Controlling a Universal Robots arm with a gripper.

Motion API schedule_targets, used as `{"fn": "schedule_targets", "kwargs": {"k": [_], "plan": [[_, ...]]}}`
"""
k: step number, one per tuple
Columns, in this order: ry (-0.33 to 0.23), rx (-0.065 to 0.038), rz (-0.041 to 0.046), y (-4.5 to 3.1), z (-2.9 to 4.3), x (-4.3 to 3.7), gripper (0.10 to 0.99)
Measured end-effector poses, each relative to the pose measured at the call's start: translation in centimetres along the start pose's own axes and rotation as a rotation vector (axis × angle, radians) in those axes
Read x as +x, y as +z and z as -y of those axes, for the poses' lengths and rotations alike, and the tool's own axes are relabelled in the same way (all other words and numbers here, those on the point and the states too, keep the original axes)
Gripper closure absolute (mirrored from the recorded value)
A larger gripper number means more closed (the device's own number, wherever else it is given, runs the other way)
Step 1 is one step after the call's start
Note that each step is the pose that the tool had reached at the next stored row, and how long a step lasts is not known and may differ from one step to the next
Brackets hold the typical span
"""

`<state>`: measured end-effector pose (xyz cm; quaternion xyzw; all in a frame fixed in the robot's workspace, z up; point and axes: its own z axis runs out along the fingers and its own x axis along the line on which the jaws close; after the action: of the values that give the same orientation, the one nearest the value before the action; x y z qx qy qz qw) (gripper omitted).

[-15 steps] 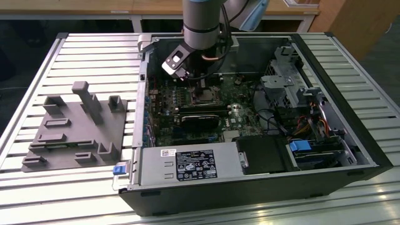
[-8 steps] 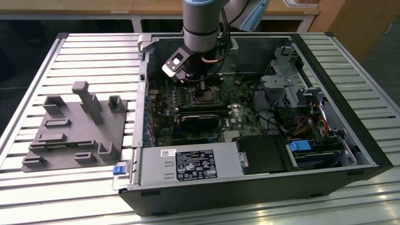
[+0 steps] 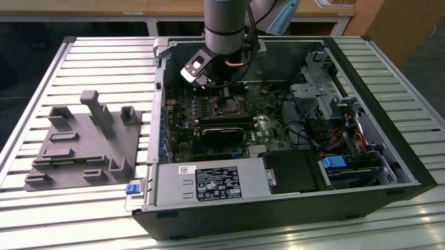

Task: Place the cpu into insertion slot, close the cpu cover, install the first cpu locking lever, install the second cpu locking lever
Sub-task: 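Close the cpu cover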

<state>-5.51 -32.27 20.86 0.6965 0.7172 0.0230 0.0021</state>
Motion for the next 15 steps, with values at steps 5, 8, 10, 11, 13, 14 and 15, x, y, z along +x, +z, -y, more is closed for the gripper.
{"fn": "schedule_targets", "kwargs": {"k": [5, 8, 10, 11, 13, 14, 15], "plan": [[0.000, 0.000, 0.0003, -0.05, 0.00, 0.00, 0.980], [0.000, 0.000, 0.0004, 0.28, 0.05, -0.02, 0.980], [0.000, 0.000, 0.0002, 0.62, 0.06, -0.02, 0.980], [0.000, 0.000, 0.0002, 0.71, 0.07, -0.02, 0.980], [0.000, 0.001, 0.0005, 0.77, 0.06, -0.03, 0.980], [0.000, 0.001, 0.0005, 0.77, 0.03, -0.03, 0.980], [0.000, 0.000, 0.0005, 0.78, -0.02, -0.03, 0.980]]}}
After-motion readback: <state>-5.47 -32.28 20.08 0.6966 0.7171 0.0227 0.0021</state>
